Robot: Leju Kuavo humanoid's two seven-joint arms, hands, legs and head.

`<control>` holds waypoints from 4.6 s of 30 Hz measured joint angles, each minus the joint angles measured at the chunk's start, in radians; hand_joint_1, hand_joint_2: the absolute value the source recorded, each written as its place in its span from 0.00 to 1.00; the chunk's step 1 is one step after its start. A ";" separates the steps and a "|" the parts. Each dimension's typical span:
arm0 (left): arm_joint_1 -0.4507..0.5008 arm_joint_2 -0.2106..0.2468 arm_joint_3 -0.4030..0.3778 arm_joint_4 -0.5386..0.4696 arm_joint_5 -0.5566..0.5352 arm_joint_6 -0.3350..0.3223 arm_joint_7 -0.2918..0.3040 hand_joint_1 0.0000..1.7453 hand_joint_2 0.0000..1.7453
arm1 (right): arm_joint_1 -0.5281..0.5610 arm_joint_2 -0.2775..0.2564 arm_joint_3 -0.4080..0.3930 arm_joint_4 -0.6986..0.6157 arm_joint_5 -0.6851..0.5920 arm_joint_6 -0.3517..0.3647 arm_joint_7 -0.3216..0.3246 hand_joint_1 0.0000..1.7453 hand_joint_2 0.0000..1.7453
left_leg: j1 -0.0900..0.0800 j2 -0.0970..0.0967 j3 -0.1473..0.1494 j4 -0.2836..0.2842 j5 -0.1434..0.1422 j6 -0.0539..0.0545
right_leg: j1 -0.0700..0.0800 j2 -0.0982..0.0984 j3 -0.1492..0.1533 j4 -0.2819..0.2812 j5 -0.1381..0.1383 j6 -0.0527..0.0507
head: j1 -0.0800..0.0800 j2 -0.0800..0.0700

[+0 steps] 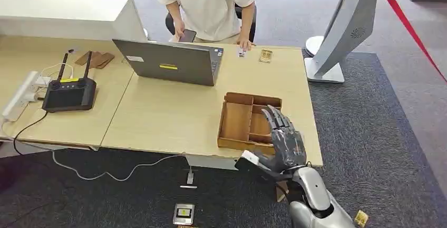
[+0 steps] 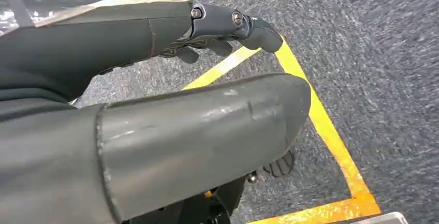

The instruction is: Pass the card to the sensor for recognition and then transmit it.

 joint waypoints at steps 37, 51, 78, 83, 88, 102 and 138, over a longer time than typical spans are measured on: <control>0.000 -0.007 -0.002 -0.001 0.000 0.000 0.016 0.00 0.00 | -0.070 0.095 0.050 0.360 0.032 -0.073 -0.006 0.00 1.00 | 0.000 0.000 0.000 0.000 0.000 0.000 | 0.000 0.000 0.000 0.000 0.000 0.000 | 0.000 0.000; 0.000 -0.015 -0.002 -0.001 0.000 0.000 -0.001 0.00 0.00 | -0.086 0.091 0.031 0.422 0.050 -0.201 0.023 0.00 1.00 | 0.000 0.000 0.000 0.000 0.000 0.000 | 0.000 0.000 0.000 0.000 0.000 0.000 | 0.000 0.000; 0.000 -0.016 -0.002 -0.001 0.000 0.000 0.001 0.00 0.00 | -0.086 0.095 0.014 0.455 0.037 -0.194 -0.024 0.00 1.00 | 0.000 0.000 0.000 0.000 0.000 0.000 | 0.000 0.000 0.000 0.000 0.000 0.000 | 0.000 0.000; 0.000 -0.016 -0.002 -0.001 0.000 0.000 -0.003 0.00 0.00 | -0.086 0.112 0.020 0.455 0.037 -0.180 -0.031 0.00 1.00 | 0.000 0.000 0.000 0.000 0.000 0.000 | 0.000 0.000 0.000 0.000 0.000 0.000 | 0.000 0.000; 0.000 -0.018 -0.002 -0.001 0.000 0.000 -0.008 0.00 0.00 | -0.086 0.120 0.024 0.455 0.037 -0.176 -0.031 0.00 1.00 | 0.000 0.000 0.000 0.000 0.000 0.000 | 0.000 0.000 0.000 0.000 0.000 0.000 | 0.000 0.000; 0.000 -0.018 -0.002 -0.001 0.000 0.000 -0.009 0.00 0.00 | -0.085 0.120 0.026 0.455 0.011 -0.167 -0.022 1.00 1.00 | 0.000 0.000 0.000 0.000 0.000 0.000 | 0.000 0.000 0.000 0.000 0.000 0.000 | 0.000 0.000; 0.000 -0.018 -0.003 -0.001 0.000 0.000 -0.036 0.00 0.00 | -0.140 0.092 -0.008 0.304 0.038 -0.243 0.000 1.00 1.00 | 0.000 0.000 0.001 0.000 0.000 0.000 | 0.000 0.000 0.000 0.000 0.001 0.000 | 0.000 0.000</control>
